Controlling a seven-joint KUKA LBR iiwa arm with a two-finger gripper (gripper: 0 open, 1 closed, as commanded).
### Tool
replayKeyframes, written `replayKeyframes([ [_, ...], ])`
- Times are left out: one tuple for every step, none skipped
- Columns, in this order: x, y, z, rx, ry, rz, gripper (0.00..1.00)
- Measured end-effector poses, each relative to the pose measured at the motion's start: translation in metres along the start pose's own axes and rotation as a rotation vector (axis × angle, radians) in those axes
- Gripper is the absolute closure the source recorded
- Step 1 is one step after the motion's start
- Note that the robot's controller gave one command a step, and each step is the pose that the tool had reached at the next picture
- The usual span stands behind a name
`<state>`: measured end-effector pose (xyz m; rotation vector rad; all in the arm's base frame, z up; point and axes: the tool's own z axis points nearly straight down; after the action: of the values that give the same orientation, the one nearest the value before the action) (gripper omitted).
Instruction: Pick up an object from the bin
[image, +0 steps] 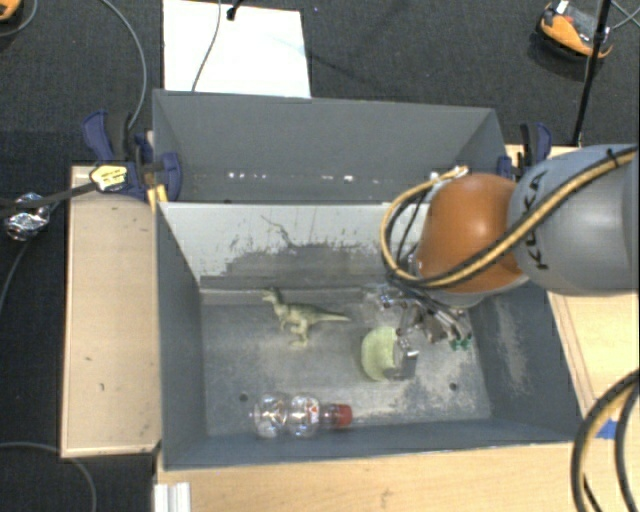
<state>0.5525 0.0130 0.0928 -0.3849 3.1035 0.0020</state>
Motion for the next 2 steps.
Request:
replayKeyframes([
  [-0.0385, -0.0118, 0.019, -0.001, -0.003, -0.138, 1.0],
  [-0.0385, -0.0118, 0.019, -0.001, -0.003, -0.137, 1.0],
])
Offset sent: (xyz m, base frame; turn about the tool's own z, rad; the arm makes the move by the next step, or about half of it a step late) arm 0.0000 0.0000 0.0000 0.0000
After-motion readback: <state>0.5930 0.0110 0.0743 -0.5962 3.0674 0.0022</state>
